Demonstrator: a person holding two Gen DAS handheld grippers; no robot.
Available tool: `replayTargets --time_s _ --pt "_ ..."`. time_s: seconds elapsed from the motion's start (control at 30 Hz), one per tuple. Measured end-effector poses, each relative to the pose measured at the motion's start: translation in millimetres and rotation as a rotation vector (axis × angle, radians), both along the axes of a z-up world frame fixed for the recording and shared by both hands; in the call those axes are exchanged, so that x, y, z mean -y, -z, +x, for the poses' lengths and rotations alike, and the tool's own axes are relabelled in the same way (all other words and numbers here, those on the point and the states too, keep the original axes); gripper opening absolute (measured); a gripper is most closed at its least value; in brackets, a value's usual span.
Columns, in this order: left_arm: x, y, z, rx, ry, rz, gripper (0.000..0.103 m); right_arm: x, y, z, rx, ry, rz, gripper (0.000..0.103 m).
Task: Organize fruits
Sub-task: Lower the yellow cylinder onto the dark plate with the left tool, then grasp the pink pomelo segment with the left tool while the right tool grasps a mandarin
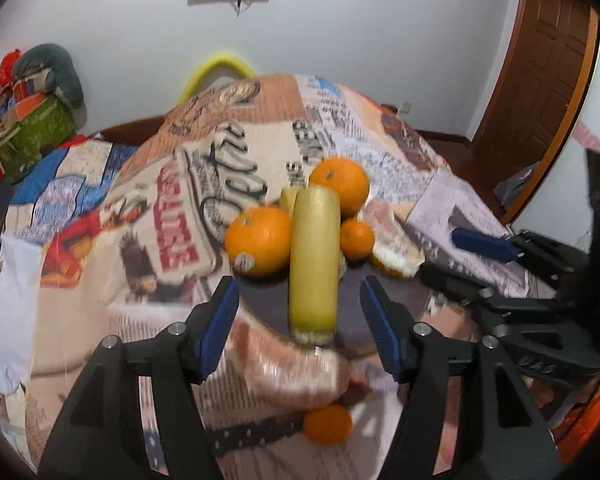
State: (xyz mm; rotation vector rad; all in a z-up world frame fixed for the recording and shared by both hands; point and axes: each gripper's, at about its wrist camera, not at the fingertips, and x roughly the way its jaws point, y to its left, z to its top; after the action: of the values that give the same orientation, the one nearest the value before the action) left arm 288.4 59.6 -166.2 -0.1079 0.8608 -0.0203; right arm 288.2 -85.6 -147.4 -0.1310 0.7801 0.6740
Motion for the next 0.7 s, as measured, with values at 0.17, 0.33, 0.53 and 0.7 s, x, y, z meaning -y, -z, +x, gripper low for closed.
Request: replayTargets --time_s 0.17,0.33,0.53,0.7 --pt "4.1 23.9 -14.5 -0.072 -0.026 -0.016 0.07 6.1 6.2 -17.4 -0.022 0.0 0.005 0.051" --pt "9.6 46.9 -17.2 -0.146 -0.045 0.016 0.07 9.8 20.1 -31.4 -0.048 -0.004 -0.017 0.051" --pt "9.3 61.4 -18.2 -0.18 -0.075 -0.025 0.073 13.4 39.4 -41.5 -0.11 -0.01 -0.012 0.051" --pt "14.3 68.8 -12.5 -0.172 -0.111 -0.016 0.085 12.5 56.1 -47.2 -0.164 -0.015 -0.008 0.051"
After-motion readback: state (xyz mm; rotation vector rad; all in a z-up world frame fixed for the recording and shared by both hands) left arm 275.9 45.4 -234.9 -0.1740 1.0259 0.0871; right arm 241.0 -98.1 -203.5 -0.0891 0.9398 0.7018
